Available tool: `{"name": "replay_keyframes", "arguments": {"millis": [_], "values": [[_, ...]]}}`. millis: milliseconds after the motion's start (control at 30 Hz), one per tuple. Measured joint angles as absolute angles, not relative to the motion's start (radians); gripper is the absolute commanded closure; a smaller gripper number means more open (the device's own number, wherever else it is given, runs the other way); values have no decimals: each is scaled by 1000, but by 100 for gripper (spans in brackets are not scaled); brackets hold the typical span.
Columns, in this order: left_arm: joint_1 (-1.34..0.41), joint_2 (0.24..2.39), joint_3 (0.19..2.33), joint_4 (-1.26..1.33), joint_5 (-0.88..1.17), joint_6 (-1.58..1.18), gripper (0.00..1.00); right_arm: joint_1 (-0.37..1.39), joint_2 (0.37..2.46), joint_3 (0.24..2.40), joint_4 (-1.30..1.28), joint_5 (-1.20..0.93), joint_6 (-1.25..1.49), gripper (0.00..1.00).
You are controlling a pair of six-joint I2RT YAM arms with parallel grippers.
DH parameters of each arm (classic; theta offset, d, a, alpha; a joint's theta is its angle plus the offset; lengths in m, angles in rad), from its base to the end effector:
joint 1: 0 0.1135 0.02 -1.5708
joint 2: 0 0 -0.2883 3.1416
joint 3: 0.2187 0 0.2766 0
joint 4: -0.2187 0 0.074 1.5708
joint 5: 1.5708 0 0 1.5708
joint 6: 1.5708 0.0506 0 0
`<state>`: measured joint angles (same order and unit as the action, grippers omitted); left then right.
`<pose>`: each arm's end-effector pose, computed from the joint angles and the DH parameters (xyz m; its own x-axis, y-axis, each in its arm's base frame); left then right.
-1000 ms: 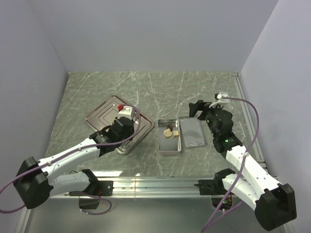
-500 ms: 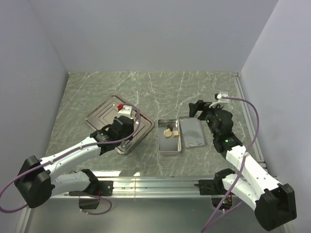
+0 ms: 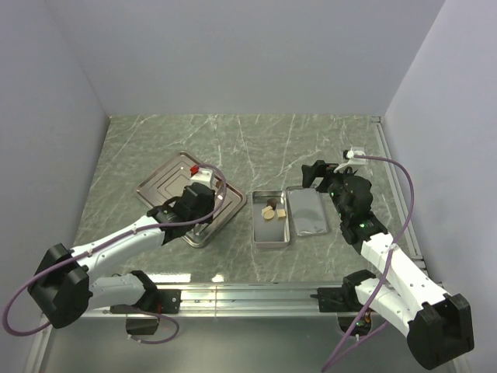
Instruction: Pack the chocolate
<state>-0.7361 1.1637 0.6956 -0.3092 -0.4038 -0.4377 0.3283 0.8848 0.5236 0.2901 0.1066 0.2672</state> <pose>0.2059 -0.1597 0.2254 -0.6445 0.0580 -0.7624 0.1509 0.9872 -0.0525 0.2243 0.0707 0.2885 -0.1230 0.2355 -0.9641 -0.1946 0.9469 0.2561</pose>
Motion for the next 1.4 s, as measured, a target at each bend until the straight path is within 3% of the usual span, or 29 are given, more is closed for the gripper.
{"name": "replay_keyframes", "arguments": {"millis": [300, 533, 1400], "values": [[-711, 1214, 711, -295, -378, -415, 52, 328, 885, 524, 290, 105, 267, 2], [-704, 1238, 720, -293, -361, -405, 57, 328, 886, 524, 290, 104, 267, 2], [-704, 1240, 732, -324, -366, -413, 56, 328, 902, 538, 283, 104, 264, 2]]}}
